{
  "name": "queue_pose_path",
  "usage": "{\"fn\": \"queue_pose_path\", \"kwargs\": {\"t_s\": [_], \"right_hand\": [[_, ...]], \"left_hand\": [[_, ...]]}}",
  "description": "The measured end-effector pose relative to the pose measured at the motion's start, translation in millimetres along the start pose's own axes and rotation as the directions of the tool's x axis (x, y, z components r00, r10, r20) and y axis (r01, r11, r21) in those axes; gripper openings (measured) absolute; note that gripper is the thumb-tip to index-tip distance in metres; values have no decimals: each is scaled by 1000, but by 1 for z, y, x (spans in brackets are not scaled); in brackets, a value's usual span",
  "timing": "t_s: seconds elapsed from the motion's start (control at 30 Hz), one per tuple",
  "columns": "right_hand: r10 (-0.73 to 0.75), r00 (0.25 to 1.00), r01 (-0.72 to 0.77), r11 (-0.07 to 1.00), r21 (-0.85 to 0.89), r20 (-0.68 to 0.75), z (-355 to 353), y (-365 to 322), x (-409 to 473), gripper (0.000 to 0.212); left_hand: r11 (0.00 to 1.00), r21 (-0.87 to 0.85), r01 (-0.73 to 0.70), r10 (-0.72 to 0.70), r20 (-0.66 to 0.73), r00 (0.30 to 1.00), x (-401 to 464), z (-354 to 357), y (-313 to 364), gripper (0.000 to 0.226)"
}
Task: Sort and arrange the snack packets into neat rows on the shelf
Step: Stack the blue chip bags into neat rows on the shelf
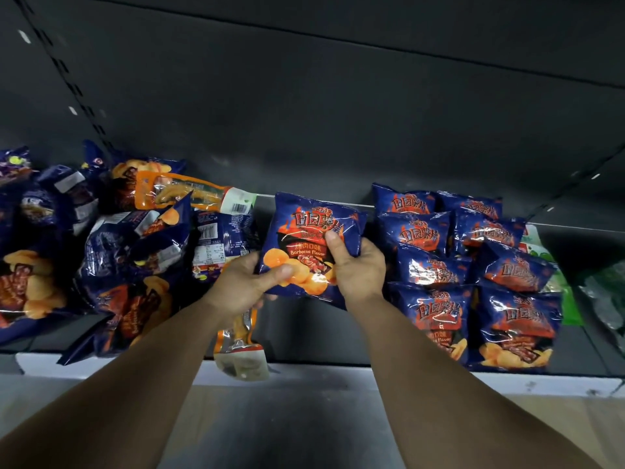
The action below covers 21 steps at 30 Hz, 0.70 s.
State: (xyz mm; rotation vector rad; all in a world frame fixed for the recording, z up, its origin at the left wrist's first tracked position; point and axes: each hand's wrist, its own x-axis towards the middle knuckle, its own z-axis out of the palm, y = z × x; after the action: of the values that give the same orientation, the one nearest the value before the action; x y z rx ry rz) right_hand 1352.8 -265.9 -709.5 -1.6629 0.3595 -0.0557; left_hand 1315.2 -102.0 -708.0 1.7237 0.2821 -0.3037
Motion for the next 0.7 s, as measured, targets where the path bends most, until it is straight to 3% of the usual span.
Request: {"fn": "queue_pose_path", "kwargs": {"t_s": [0.1,0.17,0.27,0.4,0.57,0.7], "right_hand": [[-16,1000,15,998,-60,-18,0,3,-1,19],[-14,999,9,996,-87,-50,-3,5,1,22],[-1,995,-13,991,-131,-102,-5,5,1,31],[56,990,-89,961,-261,-131,4,3,-8,59],[138,990,-131,830,-543,-27,0,16,-19,83],[229,971,-110,668,-736,63,-12,26,-22,85]], "left_hand": [[1000,13,15,-16,9,1000,3,-1,-5,19],[995,-66,77,-77,-5,997,6,0,-9,28],[971,-191,142,-152,-36,988,16,3,-16,21],[971,-218,100,-141,-180,974,32,17,-23,13],[995,-85,44,-69,-327,943,57,33,-17,17],[998,56,41,-18,-361,932,83,46,-12,17]]}}
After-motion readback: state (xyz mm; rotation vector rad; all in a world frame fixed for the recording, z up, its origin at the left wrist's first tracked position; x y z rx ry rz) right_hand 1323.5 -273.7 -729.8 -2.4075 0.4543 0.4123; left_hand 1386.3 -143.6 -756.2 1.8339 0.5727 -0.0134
